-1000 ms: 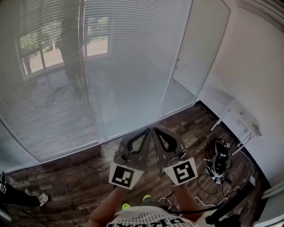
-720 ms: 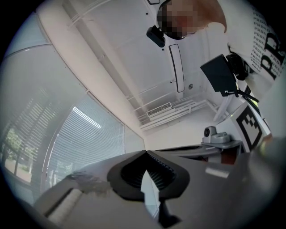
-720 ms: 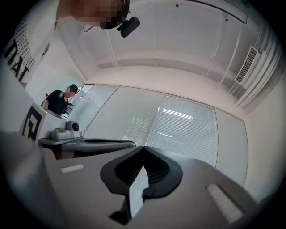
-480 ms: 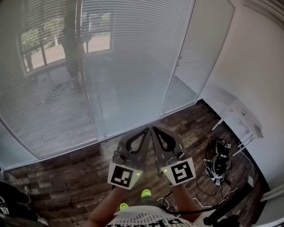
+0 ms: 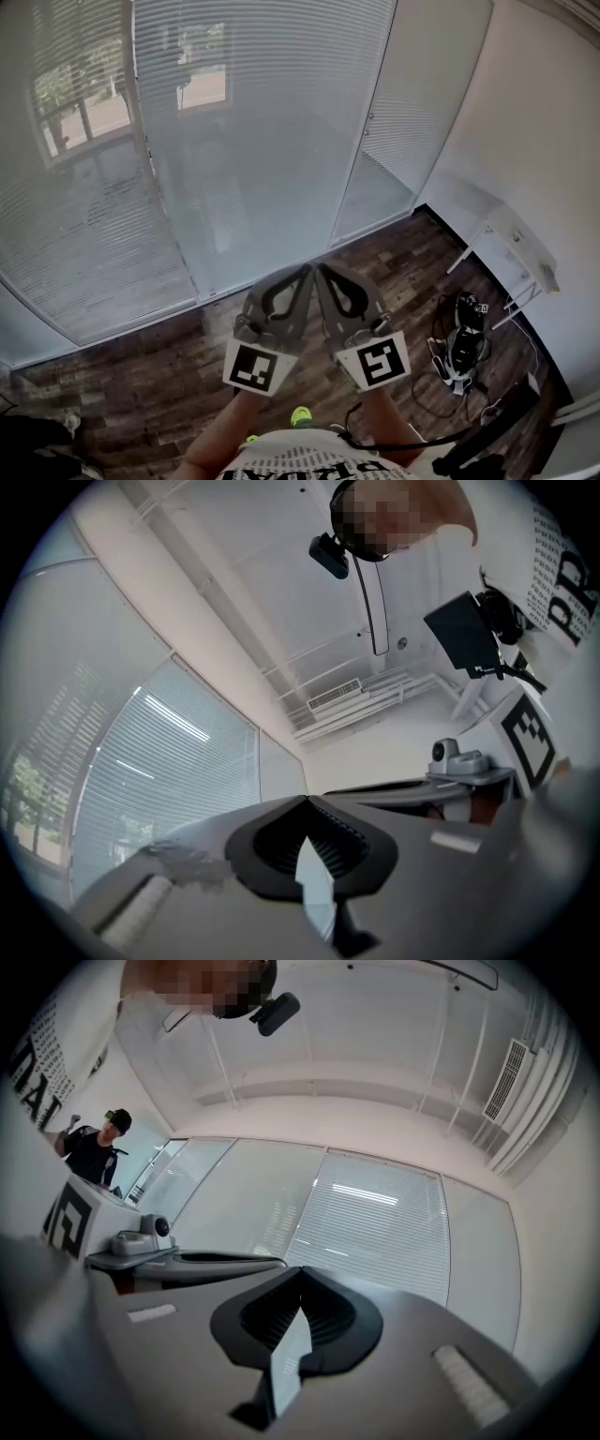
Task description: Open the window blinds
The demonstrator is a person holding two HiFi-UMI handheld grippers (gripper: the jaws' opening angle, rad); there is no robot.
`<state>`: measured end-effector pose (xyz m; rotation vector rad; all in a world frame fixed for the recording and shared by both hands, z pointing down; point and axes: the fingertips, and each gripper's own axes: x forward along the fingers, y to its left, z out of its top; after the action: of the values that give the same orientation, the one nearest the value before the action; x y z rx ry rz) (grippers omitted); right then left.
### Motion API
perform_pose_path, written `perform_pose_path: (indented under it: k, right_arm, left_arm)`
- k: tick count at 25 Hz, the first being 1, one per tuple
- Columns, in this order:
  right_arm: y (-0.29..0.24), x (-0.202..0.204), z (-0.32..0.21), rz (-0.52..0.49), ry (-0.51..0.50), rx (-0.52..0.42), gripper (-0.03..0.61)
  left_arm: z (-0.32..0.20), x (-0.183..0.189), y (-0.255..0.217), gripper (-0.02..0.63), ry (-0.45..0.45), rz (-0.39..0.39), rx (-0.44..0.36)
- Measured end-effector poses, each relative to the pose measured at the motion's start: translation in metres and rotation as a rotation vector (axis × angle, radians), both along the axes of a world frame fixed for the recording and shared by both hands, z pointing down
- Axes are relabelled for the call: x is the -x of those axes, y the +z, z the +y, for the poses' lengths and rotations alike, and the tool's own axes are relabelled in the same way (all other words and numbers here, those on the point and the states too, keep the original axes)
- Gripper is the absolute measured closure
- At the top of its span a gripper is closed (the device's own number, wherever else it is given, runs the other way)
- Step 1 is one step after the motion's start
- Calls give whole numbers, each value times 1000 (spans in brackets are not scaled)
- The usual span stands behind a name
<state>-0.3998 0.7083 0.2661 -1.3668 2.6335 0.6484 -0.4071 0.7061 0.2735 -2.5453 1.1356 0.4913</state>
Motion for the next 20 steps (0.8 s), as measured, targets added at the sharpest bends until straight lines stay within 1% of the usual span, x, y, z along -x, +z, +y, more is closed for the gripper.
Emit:
perform_pose_path:
  k: [6, 10, 12, 16, 20]
  right_arm:
    - [8, -55, -36, 10, -7, 2, 569]
    - [11, -116, -76, -10, -8, 26, 569]
    - [13, -138, -91, -18, -12, 30, 569]
    - [13, -165, -119, -28, -12, 22, 569]
    - [11, -187, -138, -51, 1, 33, 569]
  left_arm:
    - [-37, -56, 8, 623, -14, -16, -3]
    - [-77, -115, 10, 623, -18, -30, 9]
    - [-91, -138, 12, 623, -19, -27, 13]
    - [-119, -166, 14, 623, 2, -11, 25]
    - [-138, -187, 11, 623, 16, -32, 28]
